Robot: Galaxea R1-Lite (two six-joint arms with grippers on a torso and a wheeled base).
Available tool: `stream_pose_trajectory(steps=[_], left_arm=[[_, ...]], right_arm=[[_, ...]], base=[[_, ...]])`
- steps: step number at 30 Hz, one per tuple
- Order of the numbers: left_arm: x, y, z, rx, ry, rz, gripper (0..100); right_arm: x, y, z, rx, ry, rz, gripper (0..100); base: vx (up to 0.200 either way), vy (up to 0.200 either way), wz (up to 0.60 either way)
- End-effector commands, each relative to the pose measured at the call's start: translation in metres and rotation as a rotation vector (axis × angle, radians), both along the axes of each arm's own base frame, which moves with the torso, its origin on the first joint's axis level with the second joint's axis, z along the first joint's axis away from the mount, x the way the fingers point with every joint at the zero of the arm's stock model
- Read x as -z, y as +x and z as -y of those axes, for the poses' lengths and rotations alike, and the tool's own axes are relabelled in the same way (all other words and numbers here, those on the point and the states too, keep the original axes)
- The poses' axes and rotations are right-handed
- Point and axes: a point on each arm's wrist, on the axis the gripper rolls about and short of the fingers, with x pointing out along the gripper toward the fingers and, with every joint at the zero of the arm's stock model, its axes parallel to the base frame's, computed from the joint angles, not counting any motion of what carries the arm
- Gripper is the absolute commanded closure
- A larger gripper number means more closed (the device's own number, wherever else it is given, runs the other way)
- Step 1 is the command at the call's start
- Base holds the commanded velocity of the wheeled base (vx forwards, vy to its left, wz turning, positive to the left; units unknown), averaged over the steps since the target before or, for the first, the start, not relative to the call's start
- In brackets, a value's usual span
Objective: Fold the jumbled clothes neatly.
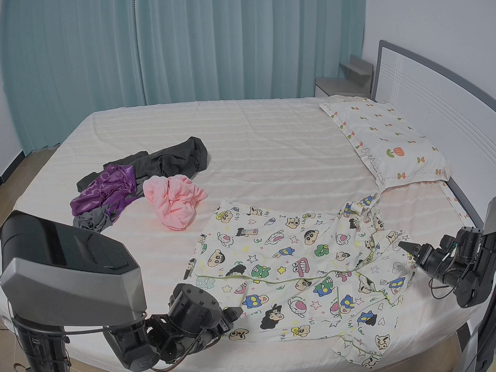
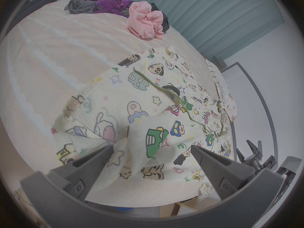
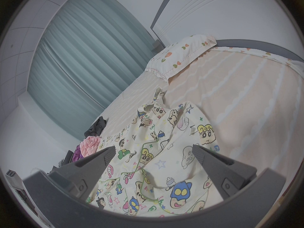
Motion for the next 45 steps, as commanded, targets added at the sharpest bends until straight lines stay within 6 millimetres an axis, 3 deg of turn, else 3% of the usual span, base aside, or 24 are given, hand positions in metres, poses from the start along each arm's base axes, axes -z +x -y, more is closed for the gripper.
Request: stream_pose_trajectory(steps=[1,18,29,35,45], left_arm=[[0.004,0.007,0.005,-0.006,-0.006,0.013,0],[0.003,0.023,0.002,-0.087,-0.032,0.086,0],[0.004,0.022,0.003,-0.080,-0.034,0.084,0],[0.005,0.011,-0.003,-0.080,-0.020,0.057,0],[-0.008,0.019,0.003,-0.129,-0.125,0.080,0]], right_arm=[[-0.001,-0.001,-0.001,-0.008,0.000,0.009,0],[-0.001,-0.004,-0.003,-0.015,0.001,-0.001,0],[0.000,-0.004,-0.005,-0.021,0.005,-0.004,0],[0.002,-0.004,-0.005,-0.021,0.005,-0.010,0],[0.001,-0.005,-0.005,-0.020,0.004,-0.011,0]], base=[[0.000,0.000,0.00],[0.000,0.000,0.00],[0.000,0.000,0.00],[0.000,0.000,0.00],[0.000,0.000,0.00]])
